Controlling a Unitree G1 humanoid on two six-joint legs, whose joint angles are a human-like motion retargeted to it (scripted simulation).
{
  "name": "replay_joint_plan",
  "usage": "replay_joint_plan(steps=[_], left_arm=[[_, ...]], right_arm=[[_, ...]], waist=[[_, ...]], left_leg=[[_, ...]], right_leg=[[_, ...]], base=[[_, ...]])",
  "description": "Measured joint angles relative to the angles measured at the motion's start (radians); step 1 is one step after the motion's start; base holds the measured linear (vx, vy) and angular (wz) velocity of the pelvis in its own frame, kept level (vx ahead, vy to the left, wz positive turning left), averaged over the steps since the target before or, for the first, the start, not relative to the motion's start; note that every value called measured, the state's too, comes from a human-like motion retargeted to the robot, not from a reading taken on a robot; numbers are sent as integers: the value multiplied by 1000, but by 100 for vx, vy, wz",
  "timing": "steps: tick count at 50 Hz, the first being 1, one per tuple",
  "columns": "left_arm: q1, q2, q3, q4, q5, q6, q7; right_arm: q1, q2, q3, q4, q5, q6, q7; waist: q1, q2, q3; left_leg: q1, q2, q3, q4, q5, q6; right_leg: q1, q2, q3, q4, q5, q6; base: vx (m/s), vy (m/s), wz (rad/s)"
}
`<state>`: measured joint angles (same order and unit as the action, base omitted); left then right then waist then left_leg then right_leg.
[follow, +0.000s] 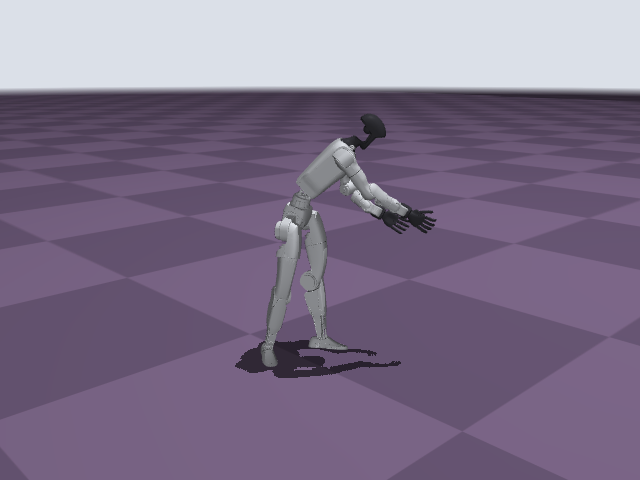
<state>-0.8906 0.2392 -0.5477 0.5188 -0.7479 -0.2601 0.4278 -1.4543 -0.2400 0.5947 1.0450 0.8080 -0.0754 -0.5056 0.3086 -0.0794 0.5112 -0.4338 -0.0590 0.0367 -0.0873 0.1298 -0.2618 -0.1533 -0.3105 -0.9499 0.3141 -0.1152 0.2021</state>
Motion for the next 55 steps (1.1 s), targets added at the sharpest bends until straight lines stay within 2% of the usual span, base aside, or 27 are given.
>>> replay_joint_plan(steps=[7,11,15,17,20,25,32,35,37,40,48,52,55], left_arm=[[557,126,120,-173,-2,-1,-100],[894,188,193,-297,-14,-12,-156],[1123,244,234,-451,-49,-36,-208],[1156,263,226,-534,-51,-59,-196],[1093,272,180,-644,-14,-88,-142],[700,185,65,-636,69,-74,-98],[19,-52,-85,-93,125,-16,-40],[-103,-72,-122,63,118,0,-12],[-89,-49,-112,73,103,0,-28],[80,27,-49,-33,79,-4,-80],[815,208,161,-329,36,-2,-153],[1075,251,251,-440,12,-5,-200],[1141,259,274,-521,17,-31,-189]], right_arm=[[448,152,62,-126,-34,6,-10],[688,183,131,-194,-69,35,20],[757,146,153,-304,-98,27,38],[710,116,140,-357,-88,7,21],[569,75,98,-388,-37,-24,-24],[272,12,12,-312,57,-81,-70],[-57,-101,-5,-46,105,-103,19],[-92,-105,16,28,99,-92,-8],[-65,-83,24,33,91,-83,-26],[60,-14,34,-26,77,-70,-34],[592,219,138,-207,115,-3,-11],[727,203,215,-327,84,28,48],[699,118,250,-442,45,14,84]], waist=[[9,0,7],[7,-17,9],[-3,-43,9],[-9,-54,9],[-18,-61,9],[-31,-47,-15],[-37,-15,-31],[-39,-9,-22],[-36,-5,-8],[-31,-3,3],[-10,-8,9],[-13,-13,9],[-24,-21,9]], left_leg=[[-10,13,46,0,-8,0],[-15,18,72,0,-14,0],[-10,23,93,0,-19,0],[-1,25,100,0,-21,0],[14,26,105,0,-23,0],[21,20,96,0,-20,0],[15,1,63,0,-10,0],[16,-6,59,0,-9,0],[17,-7,62,0,-10,0],[15,-3,74,0,-14,0],[-5,4,135,0,-29,0],[-7,4,163,0,-35,0],[-1,5,180,0,-37,0]], right_leg=[[-31,11,48,-33,32,-17],[-47,18,77,-56,54,-15],[-48,27,100,-78,76,-3],[-41,30,108,-86,85,5],[-28,32,116,-95,95,16],[-16,28,108,-95,97,23],[-9,8,72,-67,75,20],[-5,1,63,-58,70,21],[-5,0,64,-59,71,21],[-9,5,74,-72,79,17],[-43,18,121,-121,115,21],[-53,19,143,-139,136,37],[-53,20,158,-150,149,52]], base=[[5,-1,-35],[5,1,-34],[4,1,-27],[3,0,-20],[0,0,0],[0,0,0],[-1,4,25],[1,1,6],[3,0,-3],[7,0,-18],[9,1,-31],[5,4,-30],[2,3,-28]])
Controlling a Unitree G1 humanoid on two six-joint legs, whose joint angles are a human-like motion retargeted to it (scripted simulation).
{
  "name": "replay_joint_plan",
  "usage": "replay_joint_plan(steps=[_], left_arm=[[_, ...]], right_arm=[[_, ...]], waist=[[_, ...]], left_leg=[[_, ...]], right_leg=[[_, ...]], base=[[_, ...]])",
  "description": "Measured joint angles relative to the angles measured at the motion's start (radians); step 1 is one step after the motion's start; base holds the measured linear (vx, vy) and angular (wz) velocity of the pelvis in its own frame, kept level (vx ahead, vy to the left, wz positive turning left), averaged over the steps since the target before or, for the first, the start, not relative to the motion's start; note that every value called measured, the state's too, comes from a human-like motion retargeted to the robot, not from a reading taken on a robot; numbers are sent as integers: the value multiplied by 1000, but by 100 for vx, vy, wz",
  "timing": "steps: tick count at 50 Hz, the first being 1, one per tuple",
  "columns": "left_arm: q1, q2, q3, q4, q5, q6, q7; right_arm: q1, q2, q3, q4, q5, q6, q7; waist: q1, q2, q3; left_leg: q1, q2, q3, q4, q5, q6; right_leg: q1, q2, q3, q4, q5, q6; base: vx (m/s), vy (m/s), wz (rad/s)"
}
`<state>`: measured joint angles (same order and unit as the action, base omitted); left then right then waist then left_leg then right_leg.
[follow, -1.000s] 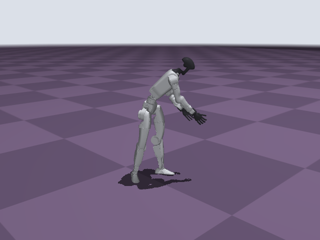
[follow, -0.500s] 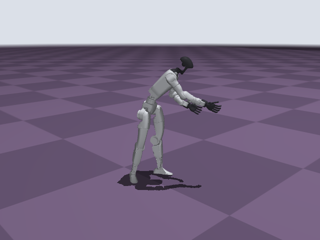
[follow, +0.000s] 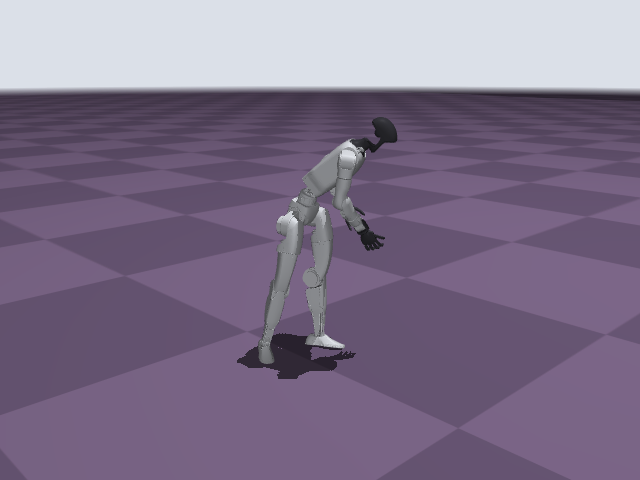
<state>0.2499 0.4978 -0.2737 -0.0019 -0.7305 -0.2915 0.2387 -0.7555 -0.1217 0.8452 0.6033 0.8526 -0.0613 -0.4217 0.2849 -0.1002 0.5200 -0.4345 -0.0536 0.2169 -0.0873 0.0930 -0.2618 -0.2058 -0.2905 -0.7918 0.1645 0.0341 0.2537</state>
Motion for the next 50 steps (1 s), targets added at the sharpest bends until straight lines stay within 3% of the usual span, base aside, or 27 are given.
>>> replay_joint_plan(steps=[4,10,13,17,22,30,33,38,43,47,50], left_arm=[[-148,-25,-44,-76,66,-30,75],[-709,-149,-160,44,189,8,112],[-1004,-221,-224,237,212,29,137],[-1216,-265,-302,429,175,33,195],[-1066,-226,-284,397,130,13,133],[-323,-129,-95,222,69,14,47],[-85,-99,-10,147,43,12,19],[163,-52,91,-45,12,-13,-31],[56,-14,69,-189,54,-22,5],[-324,-12,-57,-146,103,21,31],[-677,-73,-192,19,92,62,39]], right_arm=[[-158,-112,-56,-56,84,-64,-28],[-469,-197,-325,114,195,-180,-148],[-627,-249,-402,281,118,-177,-174],[-729,-279,-316,453,-4,-87,-205],[-619,-198,-157,448,-146,1,-142],[-83,49,-169,312,-16,22,-118],[76,41,-149,197,-37,19,-103],[135,-116,-140,-110,-48,-20,-20],[-61,-267,-239,-178,43,-80,-40],[-321,-329,-362,44,88,-95,-105],[-517,-368,-439,285,103,-76,-140]], waist=[[-18,-8,0],[-39,-7,-16],[-44,-2,-26],[-46,-1,-40],[-38,13,-30],[-11,41,0],[-5,49,0],[-17,53,0],[-49,58,-4],[-70,71,-12],[-80,86,-24]], left_leg=[[12,9,21,0,2,0],[30,22,47,0,7,0],[30,29,66,0,10,0],[24,43,105,0,12,0],[47,66,172,0,-3,0],[129,83,298,0,-50,0],[135,88,340,0,-56,1],[138,100,396,0,-54,0],[142,108,431,0,-44,0],[146,111,447,0,-34,0],[140,111,456,0,-26,0]], right_leg=[[2,8,21,-12,15,7],[3,16,56,-20,28,8],[-8,21,80,-22,37,8],[-36,32,114,-32,58,8],[-46,44,142,-48,84,8],[-23,38,126,-65,98,8],[-36,41,127,-75,108,8],[-62,58,156,-94,133,8],[-73,77,193,-117,153,8],[-72,87,210,-135,158,8],[-78,93,215,-145,157,8]], base=[[-2,1,-33],[-4,2,-32],[-6,5,-41],[-4,6,-58],[3,4,-80],[10,4,-90],[1,4,-80],[-6,0,-63],[-12,-4,-39],[-13,-4,-21],[-14,-3,-14]])
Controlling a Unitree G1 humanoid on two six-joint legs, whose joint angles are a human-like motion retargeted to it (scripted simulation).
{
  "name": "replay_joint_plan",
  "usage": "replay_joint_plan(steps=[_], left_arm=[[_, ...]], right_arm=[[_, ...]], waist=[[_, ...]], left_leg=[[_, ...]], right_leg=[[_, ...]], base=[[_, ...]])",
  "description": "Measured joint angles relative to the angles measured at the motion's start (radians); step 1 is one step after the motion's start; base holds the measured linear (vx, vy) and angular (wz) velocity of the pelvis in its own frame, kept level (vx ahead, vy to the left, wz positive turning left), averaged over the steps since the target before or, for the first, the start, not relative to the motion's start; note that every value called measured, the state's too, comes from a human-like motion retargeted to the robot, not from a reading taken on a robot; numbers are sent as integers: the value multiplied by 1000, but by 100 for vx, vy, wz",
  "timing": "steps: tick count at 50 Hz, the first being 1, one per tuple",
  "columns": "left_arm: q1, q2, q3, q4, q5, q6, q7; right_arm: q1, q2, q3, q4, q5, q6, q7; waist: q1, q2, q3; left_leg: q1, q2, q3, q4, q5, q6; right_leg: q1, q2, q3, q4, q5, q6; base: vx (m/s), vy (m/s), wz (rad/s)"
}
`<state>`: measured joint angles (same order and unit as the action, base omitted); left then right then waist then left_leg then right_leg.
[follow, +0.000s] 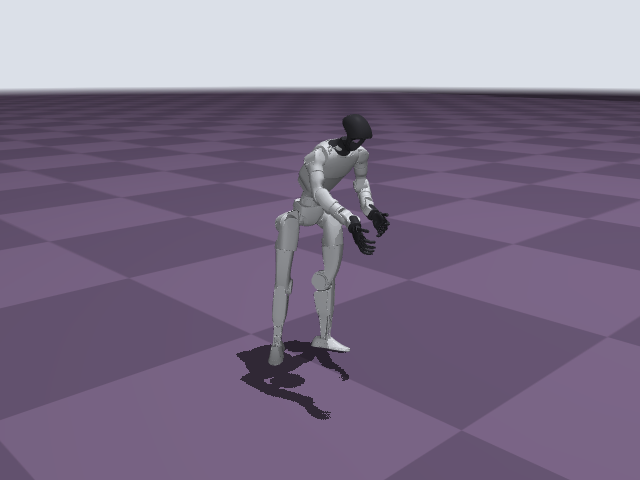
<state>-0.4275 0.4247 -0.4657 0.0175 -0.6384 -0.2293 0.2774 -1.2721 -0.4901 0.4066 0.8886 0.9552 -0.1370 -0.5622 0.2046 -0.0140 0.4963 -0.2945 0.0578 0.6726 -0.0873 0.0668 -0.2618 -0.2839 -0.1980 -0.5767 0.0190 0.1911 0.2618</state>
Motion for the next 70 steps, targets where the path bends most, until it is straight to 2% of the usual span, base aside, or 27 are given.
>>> replay_joint_plan(steps=[5,9,11,15,19,24,28,31,35,42,45,47,51,57,62,66,70], left_arm=[[-458,-165,-201,398,-52,12,105],[-528,-210,-241,509,-37,-1,137],[-440,-201,-211,468,-16,-8,109],[-118,-151,-114,312,5,-15,33],[219,-102,-17,204,21,-23,-15],[527,-26,61,56,8,-42,-69],[575,21,46,-60,-8,-68,-75],[455,12,-7,-105,16,-66,-51],[141,-74,-81,-51,71,-23,-35],[-461,-312,-191,389,-10,43,45],[-589,-378,-216,551,-76,36,95],[-594,-398,-210,593,-76,27,101],[-404,-375,-170,522,16,24,63],[66,-223,-123,304,102,30,3],[350,-77,-91,110,78,15,-49],[384,-32,-116,-16,65,-12,-44],[214,-90,-196,-60,87,-9,-5]], right_arm=[[-163,-17,57,249,5,37,-11],[-61,74,168,162,11,28,45],[62,143,192,58,4,17,72],[357,301,204,-123,-6,16,82],[576,384,204,-197,-30,44,78],[645,314,190,-310,-64,45,82],[538,189,147,-367,-44,8,59],[398,97,95,-326,-13,-13,32],[183,-10,22,-172,-22,-12,2],[-68,-121,-2,152,-61,34,-6],[-43,-106,30,176,-22,27,5],[31,-74,45,137,-4,15,23],[292,25,56,-31,-29,6,54],[663,183,95,-222,-79,47,70],[770,177,79,-354,-90,34,64],[708,81,33,-442,-70,-13,40],[561,-25,-32,-415,0,-56,11]], waist=[[-17,23,-5],[-38,33,6],[-51,40,8],[-70,57,12],[-71,89,18],[-77,128,22],[-104,149,22],[-131,161,20],[-163,168,14],[-214,153,19],[-232,145,20],[-240,148,19],[-252,162,17],[-253,196,21],[-245,230,24],[-253,230,24],[-276,204,23]], left_leg=[[-11,6,20,0,10,0],[-9,16,49,0,12,0],[-3,21,66,0,10,0],[10,26,104,0,5,0],[12,25,136,0,2,0],[15,21,161,0,3,0],[24,16,170,0,9,0],[33,12,171,0,13,0],[41,9,172,0,16,0],[50,8,185,0,16,0],[48,10,199,0,15,0],[47,13,209,0,14,0],[59,15,232,0,10,0],[72,10,258,0,4,0],[70,8,267,0,8,0],[73,10,268,0,14,0],[87,14,268,0,17,0]], right_leg=[[-17,12,11,-10,0,0],[-31,25,36,-18,6,0],[-34,31,53,-23,8,0],[-42,41,92,-32,12,0],[-59,45,125,-39,16,0],[-67,49,147,-48,26,0],[-61,51,154,-58,39,0],[-50,51,155,-65,48,0],[-41,49,157,-71,55,0],[-36,51,169,-75,62,0],[-44,56,179,-79,66,0],[-50,59,189,-82,69,0],[-51,62,214,-83,66,0],[-54,57,246,-80,58,0],[-61,58,252,-79,59,0],[-59,63,251,-81,63,0],[-44,68,250,-83,65,0]], base=[[-12,-3,-21],[-6,-5,-40],[-1,-6,-49],[1,-7,-51],[-1,-7,-41],[-6,-6,-24],[-9,-4,-11],[-9,-1,-3],[-8,1,-2],[-6,3,-7],[-2,2,-23],[2,0,-28],[6,0,-30],[5,-1,-15],[-1,-4,-2],[-4,-6,-1],[-1,-1,0]])
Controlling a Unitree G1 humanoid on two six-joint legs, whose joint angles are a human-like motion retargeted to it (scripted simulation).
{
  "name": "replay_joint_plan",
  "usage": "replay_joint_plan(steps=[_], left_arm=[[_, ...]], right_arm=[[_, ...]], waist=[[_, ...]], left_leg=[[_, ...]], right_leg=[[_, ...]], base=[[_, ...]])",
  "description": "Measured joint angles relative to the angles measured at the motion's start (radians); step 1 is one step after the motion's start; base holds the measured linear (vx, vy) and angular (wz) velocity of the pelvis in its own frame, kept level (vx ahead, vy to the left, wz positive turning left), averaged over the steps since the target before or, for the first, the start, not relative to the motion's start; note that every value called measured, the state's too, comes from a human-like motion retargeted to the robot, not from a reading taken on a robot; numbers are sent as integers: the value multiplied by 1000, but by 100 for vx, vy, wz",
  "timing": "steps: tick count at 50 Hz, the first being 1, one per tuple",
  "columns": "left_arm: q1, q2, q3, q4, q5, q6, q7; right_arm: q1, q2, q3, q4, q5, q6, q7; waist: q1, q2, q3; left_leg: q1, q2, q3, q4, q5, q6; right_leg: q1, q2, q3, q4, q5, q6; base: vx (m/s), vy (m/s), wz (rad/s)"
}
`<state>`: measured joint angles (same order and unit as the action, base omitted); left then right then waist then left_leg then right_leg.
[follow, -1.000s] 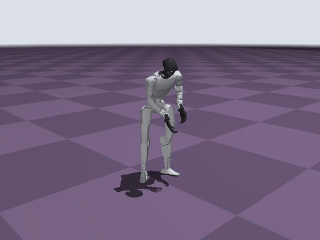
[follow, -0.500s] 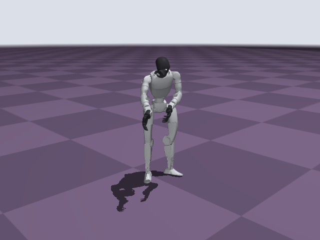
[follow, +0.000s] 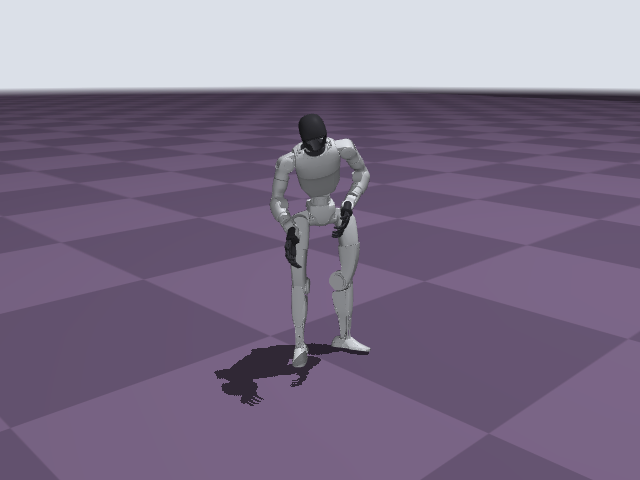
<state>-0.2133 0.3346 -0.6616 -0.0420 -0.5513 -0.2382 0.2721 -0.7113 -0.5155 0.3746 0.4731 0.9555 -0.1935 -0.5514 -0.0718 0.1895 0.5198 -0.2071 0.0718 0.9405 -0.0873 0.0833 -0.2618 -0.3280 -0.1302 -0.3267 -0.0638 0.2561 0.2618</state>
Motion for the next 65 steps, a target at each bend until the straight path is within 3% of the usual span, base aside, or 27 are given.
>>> replay_joint_plan(steps=[4,9,14,18,26,32,36,40,48,52,57,65], left_arm=[[-319,-156,-85,137,1,43,1],[-693,-366,-163,486,-68,67,49],[-814,-453,-162,694,-70,58,88],[-644,-377,-105,616,36,49,52],[-81,-19,20,313,93,30,-3],[121,155,86,127,57,15,-52],[43,146,42,49,65,13,-32],[-193,14,-52,90,83,49,-10],[-752,-359,-210,603,42,109,27],[-818,-423,-215,721,51,99,25],[-611,-324,-137,635,85,57,-47],[-79,46,14,425,95,22,-62]], right_arm=[[-204,-92,-60,186,53,-10,-8],[-410,-176,-68,485,69,10,2],[-420,-153,-49,586,102,21,25],[-252,-33,-76,463,80,0,35],[162,279,42,189,-20,19,8],[270,297,72,41,-8,4,20],[224,198,18,-35,33,-39,10],[99,67,-66,3,113,-76,-9],[-261,-185,-163,441,183,-50,36],[-316,-223,-184,565,188,-34,50],[-195,-117,-206,498,199,-50,79],[134,273,-68,323,83,-3,24]], waist=[[-21,-43,-1],[-36,-92,0],[-36,-95,-2],[-35,-67,-3],[-4,-10,0],[7,19,0],[-14,-3,-1],[-45,-44,-3],[-103,-123,0],[-113,-109,0],[-105,-44,-1],[-55,15,0]], left_leg=[[16,7,2,0,1,0],[28,20,13,0,4,0],[32,35,35,0,7,0],[44,42,59,0,7,0],[58,43,111,0,10,0],[76,46,138,0,17,0],[109,53,151,0,19,0],[139,62,157,1,19,1],[140,79,155,2,27,1],[119,84,165,2,34,0],[102,85,196,2,39,0],[145,86,210,2,44,0]], right_leg=[[14,7,1,1,-1,0],[20,23,5,1,-2,0],[12,42,19,-1,-2,0],[9,52,43,0,-9,0],[-4,62,96,-5,-15,0],[1,75,120,-11,-9,0],[22,85,133,-8,-13,0],[43,94,140,-1,-19,0],[44,113,132,-3,-14,0],[25,122,131,-9,-5,0],[0,128,149,-12,0,0],[8,146,227,-19,-3,0]], base=[[0,0,0],[-3,-5,-10],[0,-8,-23],[6,-8,-32],[5,-7,-32],[3,-7,-25],[5,-6,-24],[3,-2,-9],[-1,-1,0],[0,0,0],[3,-6,-15],[9,-8,-48]])
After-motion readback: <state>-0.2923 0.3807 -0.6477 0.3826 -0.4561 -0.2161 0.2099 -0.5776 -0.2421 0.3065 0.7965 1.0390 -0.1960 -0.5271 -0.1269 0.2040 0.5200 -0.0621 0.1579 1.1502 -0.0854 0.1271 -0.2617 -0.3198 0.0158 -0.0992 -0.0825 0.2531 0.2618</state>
